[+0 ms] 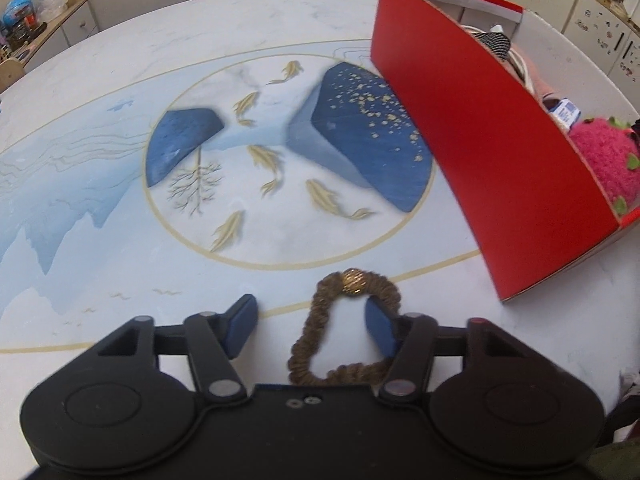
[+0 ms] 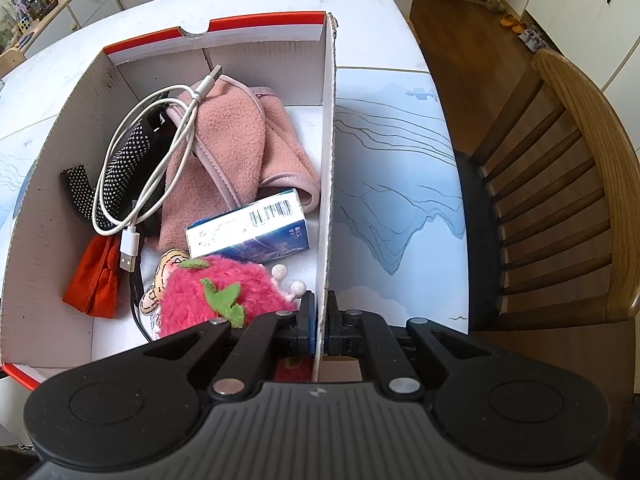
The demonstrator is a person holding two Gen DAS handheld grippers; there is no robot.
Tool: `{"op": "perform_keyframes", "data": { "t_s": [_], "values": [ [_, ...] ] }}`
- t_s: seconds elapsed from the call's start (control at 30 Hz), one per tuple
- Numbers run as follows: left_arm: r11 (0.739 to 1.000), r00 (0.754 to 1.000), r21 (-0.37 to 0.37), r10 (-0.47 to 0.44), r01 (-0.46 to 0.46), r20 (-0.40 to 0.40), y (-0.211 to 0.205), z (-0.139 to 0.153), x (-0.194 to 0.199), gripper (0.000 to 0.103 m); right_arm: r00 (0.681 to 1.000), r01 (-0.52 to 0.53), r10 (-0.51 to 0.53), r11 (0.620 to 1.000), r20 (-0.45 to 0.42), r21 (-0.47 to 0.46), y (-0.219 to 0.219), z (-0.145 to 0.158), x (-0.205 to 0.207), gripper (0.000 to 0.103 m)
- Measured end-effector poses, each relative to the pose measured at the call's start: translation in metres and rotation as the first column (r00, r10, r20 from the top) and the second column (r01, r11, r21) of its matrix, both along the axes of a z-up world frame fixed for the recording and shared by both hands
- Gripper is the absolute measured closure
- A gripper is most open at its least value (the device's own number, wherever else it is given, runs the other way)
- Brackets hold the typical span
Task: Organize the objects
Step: 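Lower the left gripper to the table and grasp the brown braided hair tie, then carry the brown hair tie with the left gripper over the box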
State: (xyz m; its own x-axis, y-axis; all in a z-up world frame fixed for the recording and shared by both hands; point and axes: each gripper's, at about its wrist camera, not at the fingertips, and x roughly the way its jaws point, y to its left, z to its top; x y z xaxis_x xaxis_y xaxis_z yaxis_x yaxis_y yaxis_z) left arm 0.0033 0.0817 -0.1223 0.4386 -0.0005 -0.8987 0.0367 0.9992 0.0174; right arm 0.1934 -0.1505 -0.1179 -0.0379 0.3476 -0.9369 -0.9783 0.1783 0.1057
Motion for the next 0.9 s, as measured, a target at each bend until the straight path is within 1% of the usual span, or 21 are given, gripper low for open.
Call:
{"op": "perform_keyframes", "data": {
  "t_s": [0.07, 0.1, 0.17, 0.2, 0.23, 0.3, 0.37, 0.47, 0.63, 0.77, 0.9],
  "values": [
    [1.0, 1.0, -0.01, -0.01, 0.01, 0.003, -0.002, 0.001, 0.001, 0.06, 1.0, -0.001, 0.001, 1.0, 0.0, 0.0, 0.0, 0.0, 0.0, 0.099],
    [1.0, 1.0, -0.017, -0.016, 0.016, 0.005, -0.003, 0.002, 0.002, 0.067, 1.0, -0.002, 0.002, 1.0, 0.0, 0.0, 0.0, 0.0, 0.0, 0.1],
    [0.999, 1.0, -0.026, -0.018, 0.018, 0.005, -0.004, 0.002, 0.003, 0.073, 1.0, -0.002, 0.002, 1.0, 0.001, 0.0, 0.0, 0.0, 0.0, 0.1],
    [0.999, 1.0, -0.029, -0.018, 0.019, 0.004, -0.004, 0.002, 0.003, 0.079, 1.0, -0.003, 0.003, 1.0, 0.001, 0.0, 0.0, 0.0, 0.0, 0.1],
    [0.999, 1.0, -0.033, -0.019, 0.019, 0.004, -0.004, 0.002, 0.003, 0.087, 1.0, -0.003, 0.003, 1.0, 0.001, 0.0, 0.0, 0.0, 0.0, 0.1],
    [0.999, 1.0, -0.041, -0.013, 0.013, 0.002, -0.003, 0.002, 0.003, 0.097, 1.0, -0.005, 0.005, 1.0, 0.005, -0.001, 0.001, 0.0, -0.001, 0.099],
    [0.998, 1.0, -0.057, -0.006, 0.007, 0.005, -0.001, 0.002, 0.003, 0.098, 1.0, -0.006, 0.006, 1.0, 0.008, 0.0, 0.001, 0.0, -0.002, 0.099],
    [0.998, 1.0, -0.062, 0.0, 0.001, 0.01, 0.001, 0.003, 0.001, 0.098, 1.0, -0.013, 0.013, 1.0, 0.007, 0.001, 0.002, 0.001, -0.005, 0.099],
    [0.997, 0.999, -0.078, 0.024, -0.022, 0.033, 0.011, 0.01, 0.0, 0.099, 0.998, -0.054, 0.053, 0.998, 0.029, 0.013, 0.006, 0.0, -0.019, 0.099],
    [0.996, 0.997, -0.083, 0.04, -0.034, 0.068, 0.021, 0.027, 0.001, 0.099, 0.995, -0.083, 0.081, 0.996, 0.05, 0.025, 0.01, 0.001, -0.029, 0.099],
    [0.996, 0.993, -0.081, 0.045, -0.036, 0.113, 0.03, 0.055, 0.003, 0.099, 0.994, -0.093, 0.091, 0.995, 0.054, 0.034, 0.012, 0.001, -0.035, 0.099]
  ]
}}
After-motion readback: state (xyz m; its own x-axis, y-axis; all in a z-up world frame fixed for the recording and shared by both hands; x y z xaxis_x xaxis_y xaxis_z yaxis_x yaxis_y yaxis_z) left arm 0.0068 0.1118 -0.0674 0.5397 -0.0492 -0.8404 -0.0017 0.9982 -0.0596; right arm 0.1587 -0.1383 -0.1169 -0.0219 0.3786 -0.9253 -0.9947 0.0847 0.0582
